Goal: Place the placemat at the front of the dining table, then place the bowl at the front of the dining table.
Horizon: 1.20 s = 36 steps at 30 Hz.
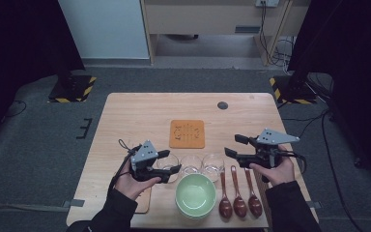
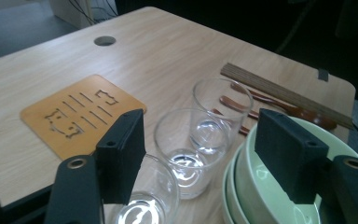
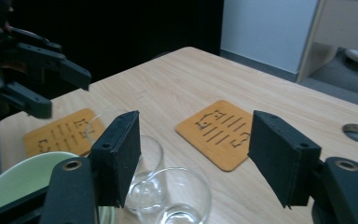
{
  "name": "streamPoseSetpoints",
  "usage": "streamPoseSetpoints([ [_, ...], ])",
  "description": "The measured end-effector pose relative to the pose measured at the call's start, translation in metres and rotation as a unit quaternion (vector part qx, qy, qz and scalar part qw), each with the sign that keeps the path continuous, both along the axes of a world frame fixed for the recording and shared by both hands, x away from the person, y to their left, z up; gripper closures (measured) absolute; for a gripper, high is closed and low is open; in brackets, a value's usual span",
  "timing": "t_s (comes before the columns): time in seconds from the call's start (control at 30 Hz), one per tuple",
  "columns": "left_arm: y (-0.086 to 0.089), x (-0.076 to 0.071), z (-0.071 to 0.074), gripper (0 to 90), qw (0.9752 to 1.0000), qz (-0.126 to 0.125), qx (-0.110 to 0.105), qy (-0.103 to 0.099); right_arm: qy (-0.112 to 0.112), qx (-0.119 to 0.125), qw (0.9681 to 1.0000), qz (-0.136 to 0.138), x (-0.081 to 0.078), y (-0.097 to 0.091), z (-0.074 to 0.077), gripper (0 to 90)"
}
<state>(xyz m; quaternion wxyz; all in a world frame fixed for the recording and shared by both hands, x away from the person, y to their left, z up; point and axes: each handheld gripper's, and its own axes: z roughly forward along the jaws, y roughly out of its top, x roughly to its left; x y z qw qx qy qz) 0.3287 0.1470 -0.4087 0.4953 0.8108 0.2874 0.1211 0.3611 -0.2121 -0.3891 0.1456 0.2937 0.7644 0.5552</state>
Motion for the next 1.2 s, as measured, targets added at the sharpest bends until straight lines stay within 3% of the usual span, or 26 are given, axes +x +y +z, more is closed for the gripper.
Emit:
streamPoseSetpoints([
  [0.6,-0.019,-0.004,-0.02,40.9,0.9981,-0.019,0.051,0.029,0.042,-0.036,0.997,0.053,-0.009,0.026,-0.027,41.5],
  [0.8,-0.028,-0.006,-0.025,43.7,0.9968,-0.029,0.068,0.031,0.054,-0.031,0.9954,0.072,-0.012,0.032,-0.032,45.4],
  [1.1,-0.035,-0.007,-0.032,52.4,0.9946,-0.034,0.089,0.043,0.072,-0.043,0.9919,0.095,-0.015,0.04,-0.041,53.2],
  [1.2,-0.039,-0.008,-0.033,55.6,0.9937,-0.037,0.095,0.046,0.077,-0.035,0.9913,0.101,-0.016,0.041,-0.042,55.3],
])
